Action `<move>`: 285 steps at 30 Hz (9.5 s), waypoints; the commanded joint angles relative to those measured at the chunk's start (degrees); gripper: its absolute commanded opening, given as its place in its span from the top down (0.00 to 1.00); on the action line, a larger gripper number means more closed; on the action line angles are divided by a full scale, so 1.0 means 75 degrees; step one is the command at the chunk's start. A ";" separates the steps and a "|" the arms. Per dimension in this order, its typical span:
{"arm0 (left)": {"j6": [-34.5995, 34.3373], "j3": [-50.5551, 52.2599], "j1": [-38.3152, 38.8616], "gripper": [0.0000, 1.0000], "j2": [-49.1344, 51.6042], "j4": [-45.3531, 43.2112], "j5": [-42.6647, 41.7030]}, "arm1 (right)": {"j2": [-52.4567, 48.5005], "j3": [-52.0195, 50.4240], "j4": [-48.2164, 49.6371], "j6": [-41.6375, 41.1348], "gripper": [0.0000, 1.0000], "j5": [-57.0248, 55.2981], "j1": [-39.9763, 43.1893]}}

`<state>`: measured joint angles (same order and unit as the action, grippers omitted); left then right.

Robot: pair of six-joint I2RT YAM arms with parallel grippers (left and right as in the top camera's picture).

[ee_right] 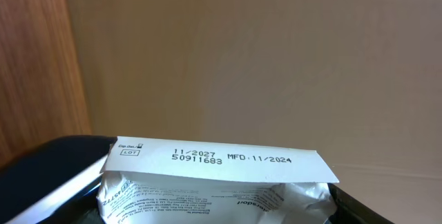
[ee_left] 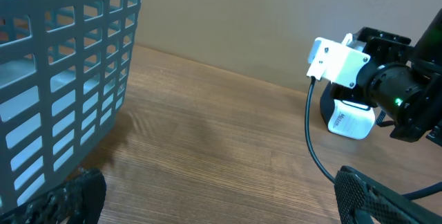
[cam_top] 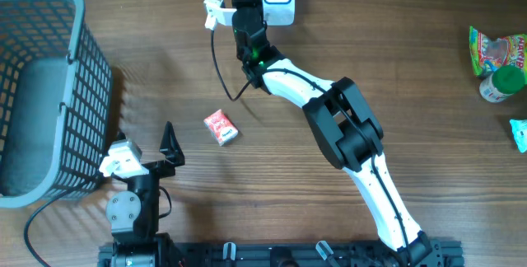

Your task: Scan the item barcode

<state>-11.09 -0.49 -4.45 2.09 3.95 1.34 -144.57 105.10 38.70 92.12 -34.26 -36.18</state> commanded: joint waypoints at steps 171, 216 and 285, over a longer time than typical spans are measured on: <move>-0.0041 0.0020 0.0020 0.00 -0.0017 0.0026 -0.0087 | 0.5240 -0.2669 -1.3414 -1.4950 0.15 0.7029 0.0577; -0.0038 0.0020 0.0020 0.00 -0.0017 0.0026 -0.0087 | 0.5068 -0.5630 -0.9445 -2.0478 0.29 0.6697 0.1626; -0.0038 0.0020 0.0020 0.00 -0.0017 0.0026 -0.0087 | 0.5208 -0.5394 -0.7589 -2.5500 0.96 1.5244 0.2034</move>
<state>-11.09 -0.49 -4.45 2.15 3.97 1.34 -107.13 63.79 -18.33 -94.45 78.00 -21.15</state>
